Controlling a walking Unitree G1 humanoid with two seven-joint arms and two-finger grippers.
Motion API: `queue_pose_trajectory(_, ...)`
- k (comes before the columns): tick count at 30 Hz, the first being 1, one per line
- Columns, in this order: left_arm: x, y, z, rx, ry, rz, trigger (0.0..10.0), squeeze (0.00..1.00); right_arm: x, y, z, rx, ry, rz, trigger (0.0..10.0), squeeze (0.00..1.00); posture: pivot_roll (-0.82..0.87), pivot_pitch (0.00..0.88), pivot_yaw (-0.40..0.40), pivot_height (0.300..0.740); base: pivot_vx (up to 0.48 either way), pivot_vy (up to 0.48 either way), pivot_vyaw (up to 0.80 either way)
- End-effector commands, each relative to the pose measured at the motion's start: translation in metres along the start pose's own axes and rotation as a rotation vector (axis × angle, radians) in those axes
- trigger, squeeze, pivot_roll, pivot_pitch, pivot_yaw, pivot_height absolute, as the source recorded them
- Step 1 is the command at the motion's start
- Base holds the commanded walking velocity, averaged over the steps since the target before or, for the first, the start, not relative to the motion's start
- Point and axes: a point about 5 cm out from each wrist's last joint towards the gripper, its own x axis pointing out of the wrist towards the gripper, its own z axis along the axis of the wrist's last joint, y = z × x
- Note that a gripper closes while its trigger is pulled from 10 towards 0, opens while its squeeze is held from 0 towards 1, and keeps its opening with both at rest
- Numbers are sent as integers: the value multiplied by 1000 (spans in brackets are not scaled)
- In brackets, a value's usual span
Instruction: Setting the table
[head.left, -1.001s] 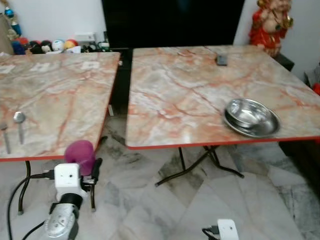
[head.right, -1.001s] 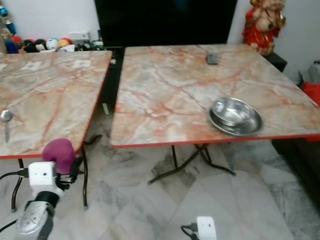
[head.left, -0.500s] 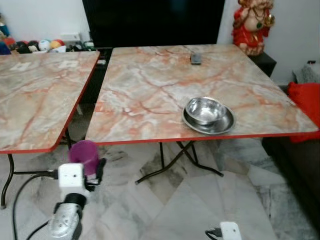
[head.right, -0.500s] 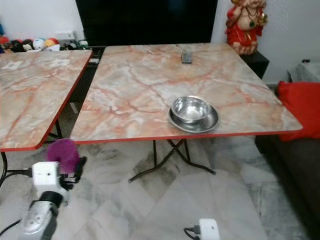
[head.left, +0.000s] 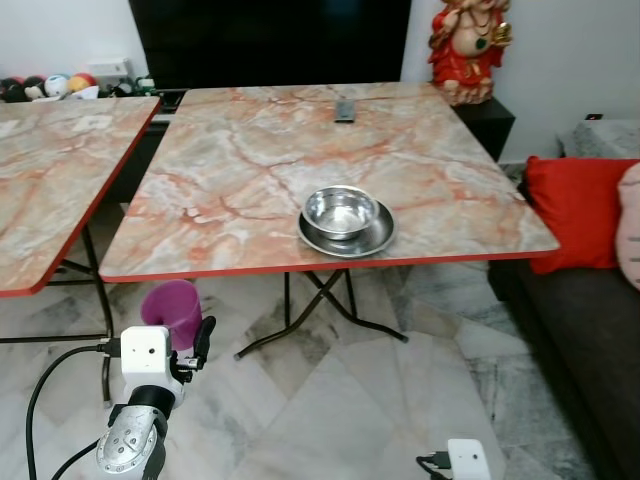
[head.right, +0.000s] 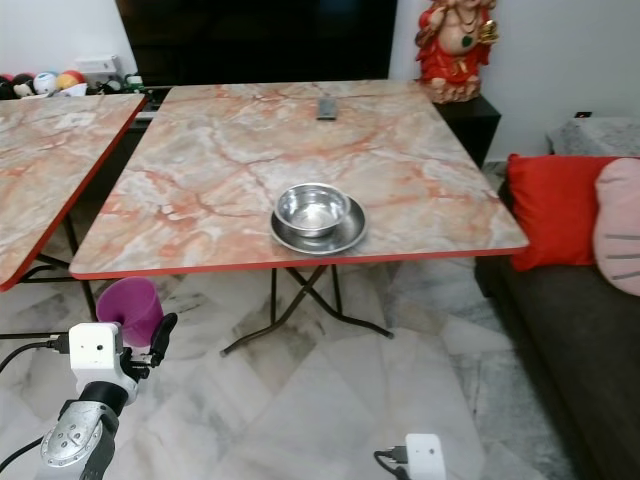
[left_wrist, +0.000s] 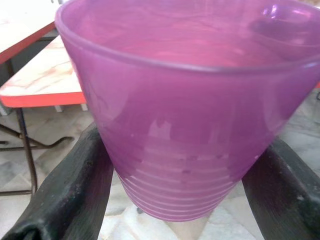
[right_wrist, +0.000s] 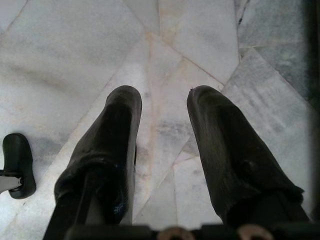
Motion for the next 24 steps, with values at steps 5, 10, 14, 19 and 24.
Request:
queue_pose_trajectory(5, 0, 4, 10, 97, -21, -67, 10000, 0, 0, 7, -1, 8, 2, 14, 10000, 0, 40, 53, -8, 740, 101, 0, 0)
queue_pose_trajectory(10, 4, 13, 20, 131, -48, -68, 10000, 0, 0, 6, 0, 11, 2, 13, 10000, 0, 46, 65, -6, 740, 281, 0, 0)
queue_pose_trajectory(14, 6, 13, 21, 129, -53, -63, 10000, 0, 0, 7, 0, 11, 2, 14, 10000, 0, 43, 70, -6, 740, 332, 0, 0)
queue_pose_trajectory(19, 6, 8, 19, 118, -53, -62, 10000, 0, 0, 7, 0, 14, 0, 12, 10000, 0, 40, 72, -6, 740, 371, 0, 0)
queue_pose_trajectory(24, 7, 4, 19, 110, -53, -69, 10000, 0, 0, 7, 1, 15, -1, 11, 10000, 0, 40, 76, -7, 740, 376, 0, 0)
